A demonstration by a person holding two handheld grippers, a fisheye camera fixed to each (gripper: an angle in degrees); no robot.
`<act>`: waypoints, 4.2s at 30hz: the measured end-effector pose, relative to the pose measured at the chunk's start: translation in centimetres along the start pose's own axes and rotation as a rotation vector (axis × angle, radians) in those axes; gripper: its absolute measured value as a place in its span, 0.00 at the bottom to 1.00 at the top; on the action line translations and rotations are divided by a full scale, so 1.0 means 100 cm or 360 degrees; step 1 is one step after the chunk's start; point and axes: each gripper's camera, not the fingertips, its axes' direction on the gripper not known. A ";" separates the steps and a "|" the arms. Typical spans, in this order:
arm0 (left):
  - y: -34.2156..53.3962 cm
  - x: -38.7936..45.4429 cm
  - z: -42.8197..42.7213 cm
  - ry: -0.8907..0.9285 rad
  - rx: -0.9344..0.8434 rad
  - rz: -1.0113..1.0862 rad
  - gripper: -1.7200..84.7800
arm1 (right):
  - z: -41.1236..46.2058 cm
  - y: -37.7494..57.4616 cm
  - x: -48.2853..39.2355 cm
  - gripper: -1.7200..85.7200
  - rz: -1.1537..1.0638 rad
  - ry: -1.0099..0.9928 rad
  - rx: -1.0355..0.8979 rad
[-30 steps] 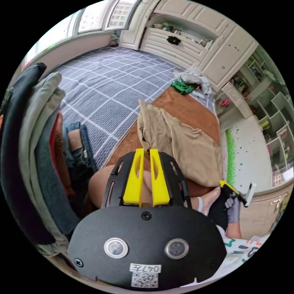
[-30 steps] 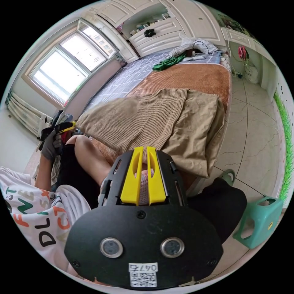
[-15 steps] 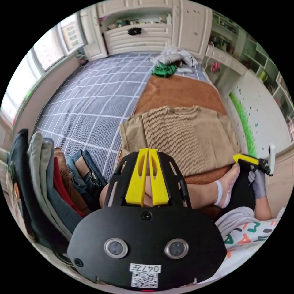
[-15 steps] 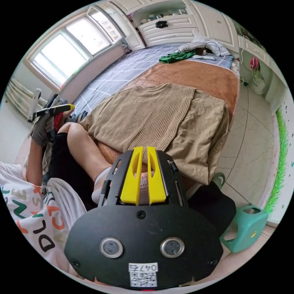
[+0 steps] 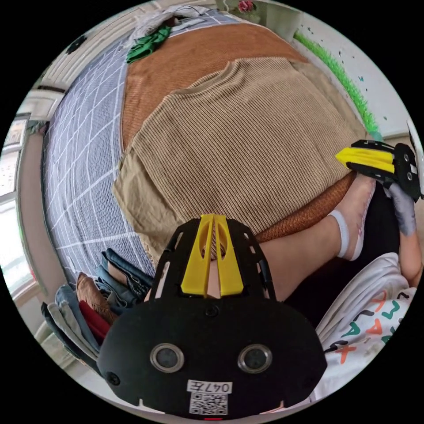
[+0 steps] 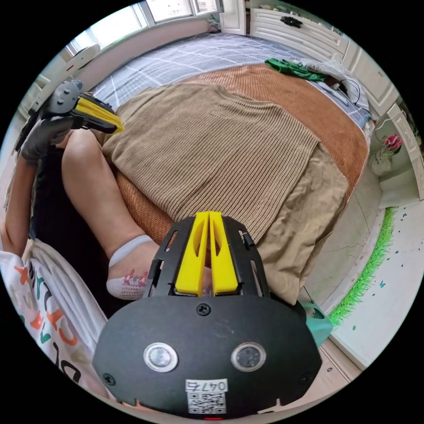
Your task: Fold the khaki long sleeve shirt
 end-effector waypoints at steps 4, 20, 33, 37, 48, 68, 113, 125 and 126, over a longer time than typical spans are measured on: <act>-0.087 0.003 -0.011 -0.0032 -0.0166 0.0096 0.01 | 0.006 -0.011 -0.006 0.01 -0.0007 0.0045 -0.0015; -0.308 -0.018 -0.087 0.0003 -0.0170 0.0113 0.01 | -0.004 -0.047 0.023 0.01 0.0134 -0.0040 0.0036; -0.374 -0.031 -0.048 0.0131 0.0327 0.0183 0.02 | -0.014 -0.052 0.025 0.04 0.0198 0.0041 0.0142; -0.366 -0.076 -0.027 0.0355 0.0626 -0.0046 0.07 | -0.045 -0.044 0.035 0.07 0.0195 0.0093 0.0455; -0.434 -0.086 0.117 0.0686 0.0823 -0.0389 0.11 | -0.042 -0.149 0.155 0.08 0.0027 0.0162 0.0424; -0.535 -0.016 0.456 0.1930 0.1134 -0.0931 0.20 | -0.058 -0.010 0.042 0.01 -0.0705 -0.0082 0.0518; -0.314 0.570 0.549 0.1110 0.3138 -0.0150 0.01 | -0.267 0.432 0.082 0.01 -0.0191 -0.0318 0.2553; -0.190 0.790 0.560 0.0019 0.3551 -0.0351 0.01 | -0.311 0.451 0.070 0.01 -0.0159 0.0098 0.2728; -0.216 0.784 0.565 0.0155 0.3417 -0.0343 0.01 | -0.303 0.425 0.090 0.01 -0.0091 -0.0042 0.2525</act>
